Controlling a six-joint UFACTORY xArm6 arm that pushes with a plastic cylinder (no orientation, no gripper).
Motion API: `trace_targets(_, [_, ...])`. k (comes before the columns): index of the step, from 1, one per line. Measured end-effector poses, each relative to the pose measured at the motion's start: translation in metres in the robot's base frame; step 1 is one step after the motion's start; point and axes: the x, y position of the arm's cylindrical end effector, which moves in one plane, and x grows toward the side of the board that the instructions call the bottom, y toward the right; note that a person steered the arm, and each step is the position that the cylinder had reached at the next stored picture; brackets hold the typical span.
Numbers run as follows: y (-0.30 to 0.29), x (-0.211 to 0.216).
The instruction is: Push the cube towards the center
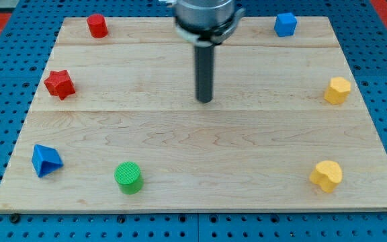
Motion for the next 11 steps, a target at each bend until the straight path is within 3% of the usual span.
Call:
trace_targets(3, [0.201,-0.141])
trace_targets(4, [0.224,-0.175])
trace_targets(6, [0.166,-0.208])
trace_targets(8, [0.157,-0.197])
trace_targets(10, [0.074,-0.136])
trace_targets(11, [0.111,-0.134])
